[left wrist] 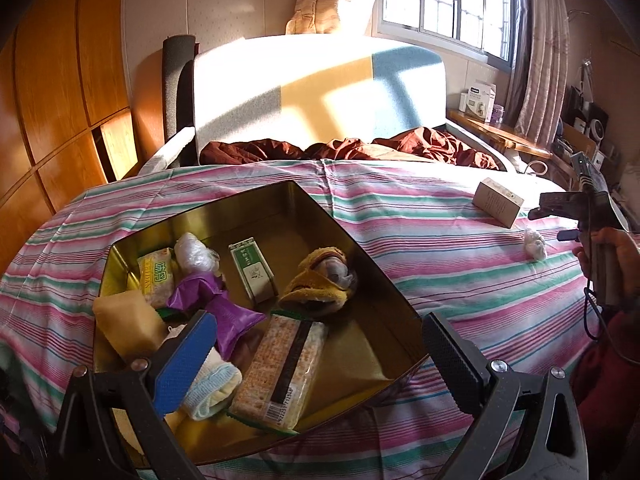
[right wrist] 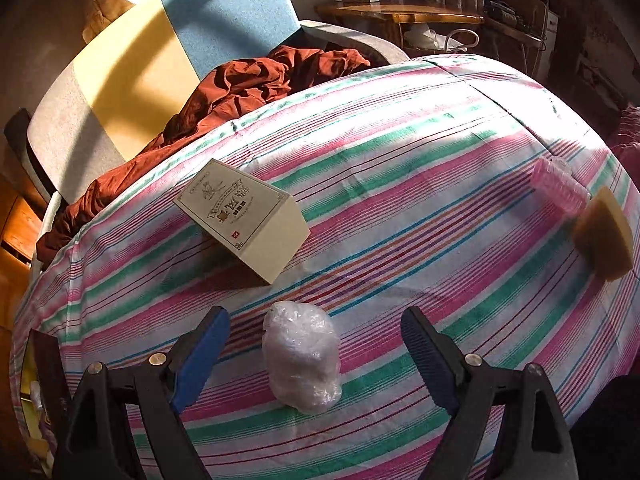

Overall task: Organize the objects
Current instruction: 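Move the right gripper to the clear plastic bag and grasp it, then grasp the beige box with the left gripper while the right holds the plastic bag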

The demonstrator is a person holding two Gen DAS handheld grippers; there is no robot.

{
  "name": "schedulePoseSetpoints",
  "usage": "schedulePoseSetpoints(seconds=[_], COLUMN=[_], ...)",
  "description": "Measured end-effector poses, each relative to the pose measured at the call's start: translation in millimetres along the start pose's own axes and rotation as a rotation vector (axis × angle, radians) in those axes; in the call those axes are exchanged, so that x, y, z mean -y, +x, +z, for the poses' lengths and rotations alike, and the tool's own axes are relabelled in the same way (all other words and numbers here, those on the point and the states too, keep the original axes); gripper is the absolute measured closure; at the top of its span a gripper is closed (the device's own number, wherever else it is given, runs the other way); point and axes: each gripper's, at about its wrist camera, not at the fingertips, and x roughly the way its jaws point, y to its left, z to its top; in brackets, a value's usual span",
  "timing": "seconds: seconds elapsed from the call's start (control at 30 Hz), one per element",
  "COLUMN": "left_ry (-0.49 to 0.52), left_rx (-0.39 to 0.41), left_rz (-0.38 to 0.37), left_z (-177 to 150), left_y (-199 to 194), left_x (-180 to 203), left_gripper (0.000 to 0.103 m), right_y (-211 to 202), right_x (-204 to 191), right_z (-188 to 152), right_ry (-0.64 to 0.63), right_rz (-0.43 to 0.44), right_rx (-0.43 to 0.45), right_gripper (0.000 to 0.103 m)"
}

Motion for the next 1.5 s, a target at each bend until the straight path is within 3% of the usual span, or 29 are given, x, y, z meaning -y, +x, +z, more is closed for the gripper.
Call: schedulePoseSetpoints(seconds=[0.1,0.17,0.23,0.27,0.33,0.47,0.7,1.0,1.23,1.5], left_ry=[0.013,0.021,0.026,0.028,0.027,0.034,0.053,-0.005,-0.042,-0.136], left_rx=[0.002,0.005,0.008,0.008,0.005,0.002,-0.036,-0.250,-0.327,-0.385], left_rz=[-0.021,-0.033,-0.046,-0.055,-0.076,-0.107,-0.204,-0.316,-0.325,-0.329], left_z=[2,5,7,9,15,30,65,97,130,166], left_y=[1,1,1,1,2,7,31,120,188,250], left_x=[8,12,17,19,24,40,90,159,213,264], left_gripper=[0.000,0.000,0.000,0.000,0.000,0.000,0.000,0.000,0.000,0.000], right_y=[16,32,33,30,27,6,-23,-35,-28,-30], right_x=[-7,-11,-20,-22,-16,6,40,54,83,86], right_z=[2,-2,-7,-9,-11,-4,4,14,11,11], right_ry=[-0.036,-0.065,-0.142,-0.151,-0.118,-0.016,0.143,0.261,0.416,0.437], right_rz=[-0.035,-0.057,-0.135,-0.116,-0.120,-0.139,-0.083,0.062,0.173,0.222], right_rx=[-0.045,-0.115,-0.118,-0.120,-0.127,-0.050,0.051,0.089,0.063,0.071], right_gripper=[0.015,0.027,0.058,0.071,0.069,0.069,0.069,0.069,0.069,0.069])
